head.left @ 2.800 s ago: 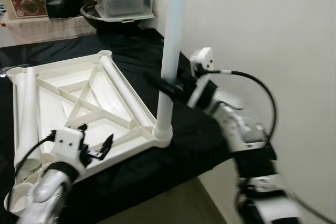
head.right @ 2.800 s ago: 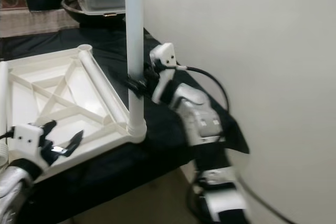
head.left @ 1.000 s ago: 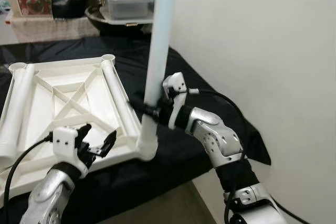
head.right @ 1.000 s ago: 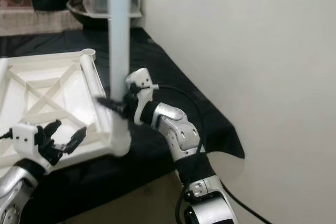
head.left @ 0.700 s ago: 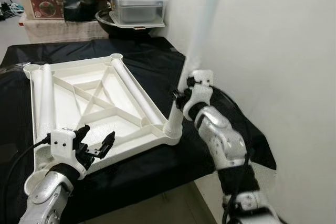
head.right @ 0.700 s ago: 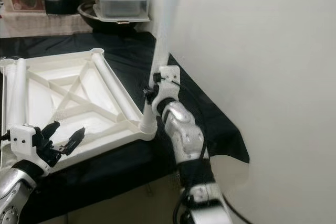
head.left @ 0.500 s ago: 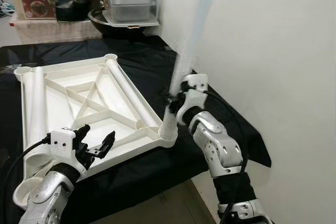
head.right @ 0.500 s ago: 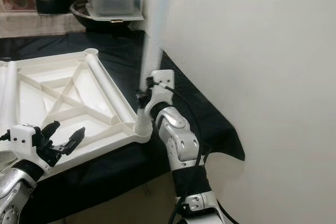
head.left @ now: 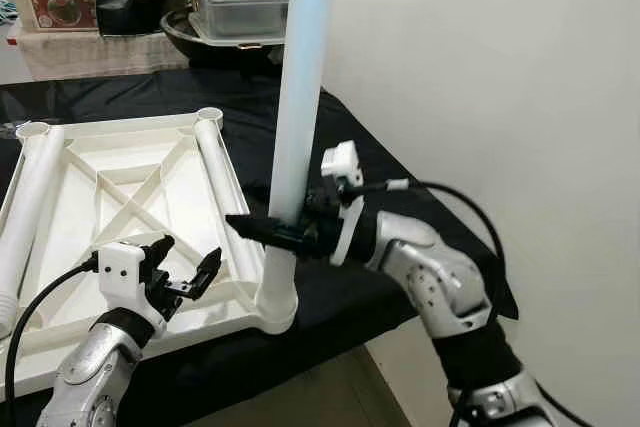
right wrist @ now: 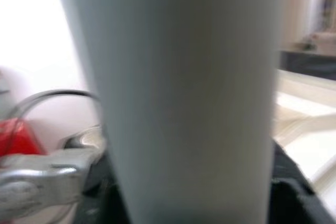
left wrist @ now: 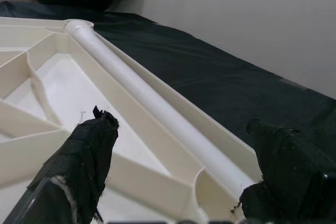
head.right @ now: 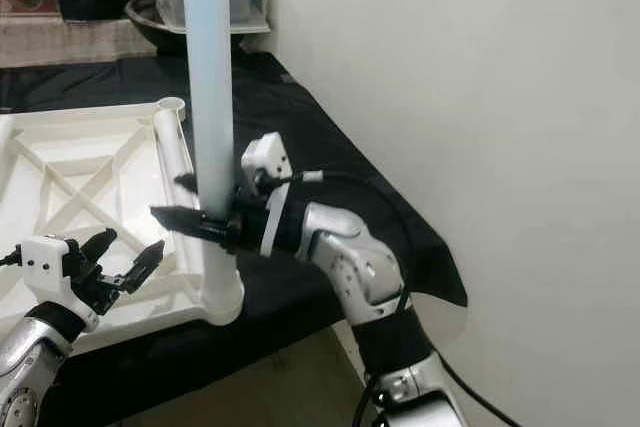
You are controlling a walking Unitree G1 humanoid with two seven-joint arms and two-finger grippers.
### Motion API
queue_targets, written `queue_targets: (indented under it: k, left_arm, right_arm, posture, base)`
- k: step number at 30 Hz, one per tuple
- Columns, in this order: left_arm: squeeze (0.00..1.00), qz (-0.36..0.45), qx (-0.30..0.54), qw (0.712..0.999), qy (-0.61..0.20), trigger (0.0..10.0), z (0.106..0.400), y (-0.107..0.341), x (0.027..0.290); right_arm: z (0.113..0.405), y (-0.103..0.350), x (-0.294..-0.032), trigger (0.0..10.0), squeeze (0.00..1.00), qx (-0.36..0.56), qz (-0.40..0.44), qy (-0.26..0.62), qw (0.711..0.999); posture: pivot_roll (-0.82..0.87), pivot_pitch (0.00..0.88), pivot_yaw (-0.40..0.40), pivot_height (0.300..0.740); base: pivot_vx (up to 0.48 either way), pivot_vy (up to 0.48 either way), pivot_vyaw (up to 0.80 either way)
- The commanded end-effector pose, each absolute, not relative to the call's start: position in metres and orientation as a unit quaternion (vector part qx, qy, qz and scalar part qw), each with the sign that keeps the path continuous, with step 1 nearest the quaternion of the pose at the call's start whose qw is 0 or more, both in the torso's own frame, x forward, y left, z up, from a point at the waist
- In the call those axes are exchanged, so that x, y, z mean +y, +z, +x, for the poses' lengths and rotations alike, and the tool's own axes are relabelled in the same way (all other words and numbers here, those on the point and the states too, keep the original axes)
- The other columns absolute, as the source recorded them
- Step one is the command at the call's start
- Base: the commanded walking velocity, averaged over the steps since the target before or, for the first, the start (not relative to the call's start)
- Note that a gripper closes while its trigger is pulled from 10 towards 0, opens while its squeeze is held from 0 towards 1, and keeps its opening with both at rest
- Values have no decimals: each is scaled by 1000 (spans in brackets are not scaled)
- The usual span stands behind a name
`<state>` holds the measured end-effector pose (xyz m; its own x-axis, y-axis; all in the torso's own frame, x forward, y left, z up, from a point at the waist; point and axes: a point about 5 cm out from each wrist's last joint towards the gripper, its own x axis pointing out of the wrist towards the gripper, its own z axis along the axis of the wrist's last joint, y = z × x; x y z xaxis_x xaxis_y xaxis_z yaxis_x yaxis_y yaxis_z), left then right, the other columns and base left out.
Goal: Building children table
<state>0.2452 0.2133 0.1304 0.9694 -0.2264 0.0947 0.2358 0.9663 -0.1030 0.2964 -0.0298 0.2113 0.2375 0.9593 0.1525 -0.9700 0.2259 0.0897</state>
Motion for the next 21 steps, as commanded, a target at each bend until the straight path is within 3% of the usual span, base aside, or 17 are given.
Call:
queue_targets:
  k: [1, 2, 3, 5, 6, 7, 9, 12, 13, 18, 19, 21]
  left_arm:
    - [0, -66, -40, 990, -120, 10000, 246, 127, 210]
    - [0, -66, -40, 990, -120, 10000, 246, 127, 210]
    - [0, -67, -39, 990, -120, 10000, 245, 127, 210]
    - [0, -68, -40, 989, -123, 10000, 245, 127, 210]
    - [0, -68, -40, 989, -124, 10000, 245, 127, 210]
    - [0, -68, -40, 989, -124, 10000, 245, 127, 210]
    - [0, -70, -41, 989, -125, 10000, 245, 128, 210]
    - [0, -70, -41, 989, -124, 10000, 245, 128, 209]
    - [0, -70, -41, 989, -124, 10000, 245, 128, 210]
    - [0, -71, -40, 989, -124, 10000, 245, 128, 210]
    - [0, -71, -40, 989, -124, 10000, 245, 128, 210]
    - [0, -71, -40, 989, -124, 10000, 245, 128, 210]
  right_arm:
    - [306, 199, -28, 0, 0, -2, 83, 578, 812]
    - [306, 199, -28, 0, 0, -2, 83, 578, 812]
    - [326, 192, -35, 0, 0, 18, 94, 486, 869]
    - [354, 180, -59, 0, 0, 55, 113, 288, 949]
    - [360, 175, -69, 0, 0, 68, 113, 215, 968]
    - [360, 175, -69, 0, 0, 68, 113, 215, 968]
    - [360, 172, -85, 0, 0, 60, 110, 126, 984]
    - [351, 172, -82, 0, 0, 60, 113, 117, 985]
    - [345, 176, -71, 10000, 0, 52, 102, 152, 982]
    - [335, 186, -49, 10000, 0, 22, 109, 241, 964]
    - [335, 191, -46, 10000, 1000, 7, 127, 257, 958]
    - [335, 191, -46, 10000, 1000, 7, 127, 257, 958]
  posture:
    - [160, 0, -137, 740]
    - [160, 0, -137, 740]
    - [156, 0, -134, 740]
    - [147, 0, -132, 740]
    - [147, 0, -132, 740]
    - [147, 0, -132, 740]
    - [146, 0, -131, 740]
    - [147, 0, -129, 740]
    - [145, 0, -125, 740]
    - [146, 0, -125, 740]
    - [144, 0, -124, 740]
    - [144, 0, -124, 740]
  base:
    - [0, 0, 0]
    - [0, 0, 0]
    - [0, 0, 0]
    - [0, 0, 0]
    - [0, 0, 0]
    - [0, 0, 0]
    - [0, 0, 0]
    - [0, 0, 0]
    - [0, 0, 0]
    - [0, 0, 0]
    - [0, 0, 0]
    - [0, 0, 0]
